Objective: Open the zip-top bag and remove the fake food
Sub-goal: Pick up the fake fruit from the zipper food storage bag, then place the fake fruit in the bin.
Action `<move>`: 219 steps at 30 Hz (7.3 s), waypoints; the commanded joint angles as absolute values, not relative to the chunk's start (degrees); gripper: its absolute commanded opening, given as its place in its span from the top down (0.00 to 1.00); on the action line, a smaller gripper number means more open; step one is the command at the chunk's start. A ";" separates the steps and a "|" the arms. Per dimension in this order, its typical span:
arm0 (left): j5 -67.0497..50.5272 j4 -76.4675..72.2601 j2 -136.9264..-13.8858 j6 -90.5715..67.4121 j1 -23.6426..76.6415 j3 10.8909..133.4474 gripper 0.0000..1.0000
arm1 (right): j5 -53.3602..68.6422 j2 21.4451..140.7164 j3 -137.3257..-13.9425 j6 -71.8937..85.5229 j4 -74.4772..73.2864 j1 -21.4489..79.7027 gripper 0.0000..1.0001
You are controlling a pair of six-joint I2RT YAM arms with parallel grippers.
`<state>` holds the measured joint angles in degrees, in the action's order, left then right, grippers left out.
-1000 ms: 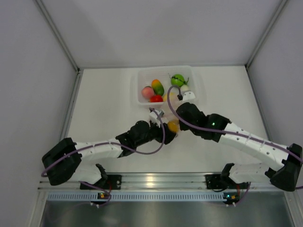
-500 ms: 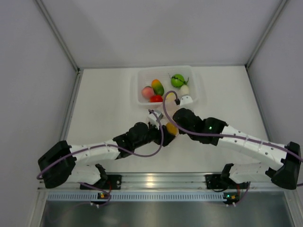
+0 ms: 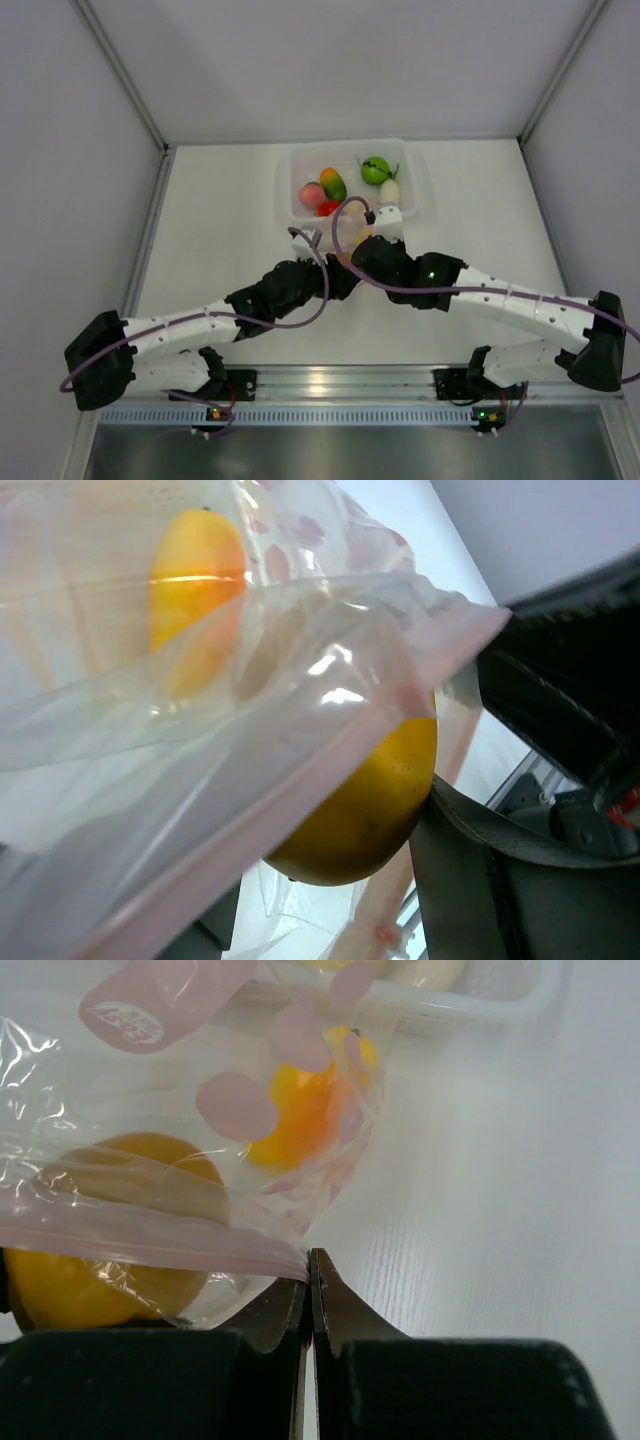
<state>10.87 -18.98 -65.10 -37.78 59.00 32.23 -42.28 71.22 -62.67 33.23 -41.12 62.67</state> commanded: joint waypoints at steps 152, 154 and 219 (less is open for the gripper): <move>17.93 -4.40 -82.77 -34.55 42.90 69.42 1.00 | -17.58 36.12 -55.37 17.58 -42.71 49.48 1.00; 17.23 -3.34 -85.15 -32.10 41.49 72.85 1.00 | -18.45 35.77 -57.12 17.14 -43.85 49.48 1.00; 15.78 18.09 -71.18 -23.48 67.04 77.60 0.51 | -0.35 53.61 -57.92 32.17 -27.33 40.08 1.00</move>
